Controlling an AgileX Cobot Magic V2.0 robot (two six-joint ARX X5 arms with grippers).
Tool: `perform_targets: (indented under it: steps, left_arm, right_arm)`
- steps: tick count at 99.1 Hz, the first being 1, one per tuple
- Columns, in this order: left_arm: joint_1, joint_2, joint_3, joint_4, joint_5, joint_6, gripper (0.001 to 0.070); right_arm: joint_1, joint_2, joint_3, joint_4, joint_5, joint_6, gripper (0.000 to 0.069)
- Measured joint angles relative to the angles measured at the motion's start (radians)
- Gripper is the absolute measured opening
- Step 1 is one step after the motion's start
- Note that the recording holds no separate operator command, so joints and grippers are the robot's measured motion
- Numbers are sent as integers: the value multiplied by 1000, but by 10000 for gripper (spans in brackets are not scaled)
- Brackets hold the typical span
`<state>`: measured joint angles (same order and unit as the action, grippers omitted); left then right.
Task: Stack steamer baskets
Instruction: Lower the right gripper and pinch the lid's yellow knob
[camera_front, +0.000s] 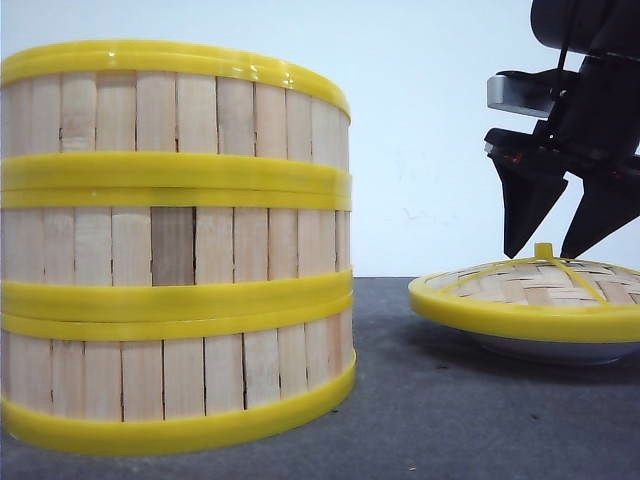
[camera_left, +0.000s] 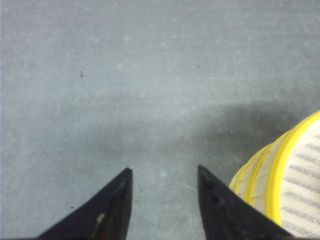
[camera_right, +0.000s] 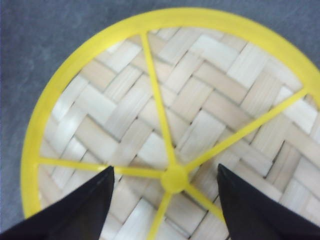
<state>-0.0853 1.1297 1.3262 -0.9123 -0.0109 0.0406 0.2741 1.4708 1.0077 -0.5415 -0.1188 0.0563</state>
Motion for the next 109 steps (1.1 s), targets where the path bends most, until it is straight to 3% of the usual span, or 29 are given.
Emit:
perform_targets:
  steps: [15,58,88,109]
  left_arm:
    - [0,0,0,0,0,0,236]
    - [0,0,0,0,0,0,236]
    - [0,0,0,2,0,0,236]
    - [0,0,0,2,0,0,236]
  right_arm:
    - [0,2,0,7,2,0,390]
    - [0,3,0,9,5,0,75]
    - [0,2,3,6,6,0,56]
    - [0,3,79,-99,5,-1,56]
